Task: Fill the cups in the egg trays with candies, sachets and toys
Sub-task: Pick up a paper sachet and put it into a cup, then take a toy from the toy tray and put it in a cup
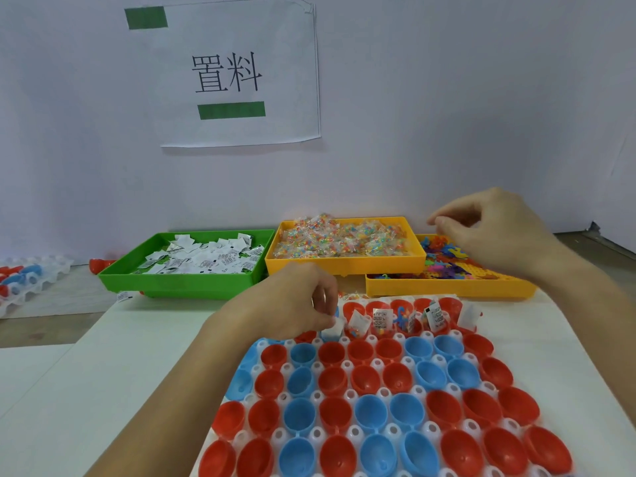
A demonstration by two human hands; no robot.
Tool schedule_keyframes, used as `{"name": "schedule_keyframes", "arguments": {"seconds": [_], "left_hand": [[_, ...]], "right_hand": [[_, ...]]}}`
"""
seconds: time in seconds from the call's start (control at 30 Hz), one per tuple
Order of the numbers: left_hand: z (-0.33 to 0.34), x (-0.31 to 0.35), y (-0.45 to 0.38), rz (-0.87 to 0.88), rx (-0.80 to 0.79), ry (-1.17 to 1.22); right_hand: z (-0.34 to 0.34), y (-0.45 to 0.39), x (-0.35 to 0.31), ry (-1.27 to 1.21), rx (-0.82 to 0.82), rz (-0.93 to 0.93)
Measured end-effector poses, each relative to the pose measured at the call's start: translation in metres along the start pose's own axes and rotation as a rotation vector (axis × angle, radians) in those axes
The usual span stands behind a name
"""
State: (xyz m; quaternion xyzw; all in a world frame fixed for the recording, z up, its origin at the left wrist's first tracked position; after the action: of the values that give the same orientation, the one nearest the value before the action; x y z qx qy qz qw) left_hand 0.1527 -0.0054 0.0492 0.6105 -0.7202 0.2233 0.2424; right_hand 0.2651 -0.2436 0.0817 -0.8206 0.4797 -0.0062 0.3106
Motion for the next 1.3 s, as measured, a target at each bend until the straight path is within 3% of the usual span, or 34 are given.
{"name": "schedule_keyframes", "arguments": {"seconds": [0.17, 0.43, 0.67, 0.9, 1.1, 1.3], "left_hand": [[-0.002, -0.001, 0.003, -0.01, -0.004, 0.038], [-0.02, 0.005, 0.007, 0.031, 0.124, 0.048], [-0.028, 0.005, 0.007, 0.056, 0.203, 0.052], [-0.028, 0.009, 0.007, 0.071, 0.221, 0.046], [-0.027, 0.016, 0.007, 0.111, 0.276, 0.072], [-0.022, 0.029, 0.008, 0.171, 0.299, 0.136]], "right_hand": [[0.026, 0.005, 0.055, 0.074, -0.024, 0.227], [0.074, 0.021, 0.071, 0.262, -0.213, 0.242], [0.069, 0.019, 0.076, 0.174, -0.18, 0.321], [0.056, 0.019, 0.065, 0.081, 0.024, 0.361], [0.035, 0.013, 0.047, -0.116, 0.118, 0.298], [0.008, 0.009, -0.005, -0.306, 0.0, 0.083]]}}
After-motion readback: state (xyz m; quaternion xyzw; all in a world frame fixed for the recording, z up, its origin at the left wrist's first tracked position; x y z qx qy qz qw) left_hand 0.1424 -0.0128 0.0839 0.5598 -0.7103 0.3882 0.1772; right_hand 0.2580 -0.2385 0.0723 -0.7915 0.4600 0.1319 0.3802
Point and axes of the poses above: each hand's wrist, its own y-axis away from the middle knuckle, its own z-axis out of the palm, x = y × z, the point moved 3 cm from there along -y, towards the middle knuckle, and after that the axes turned 15 degrees about y, right-handed, at the moved point
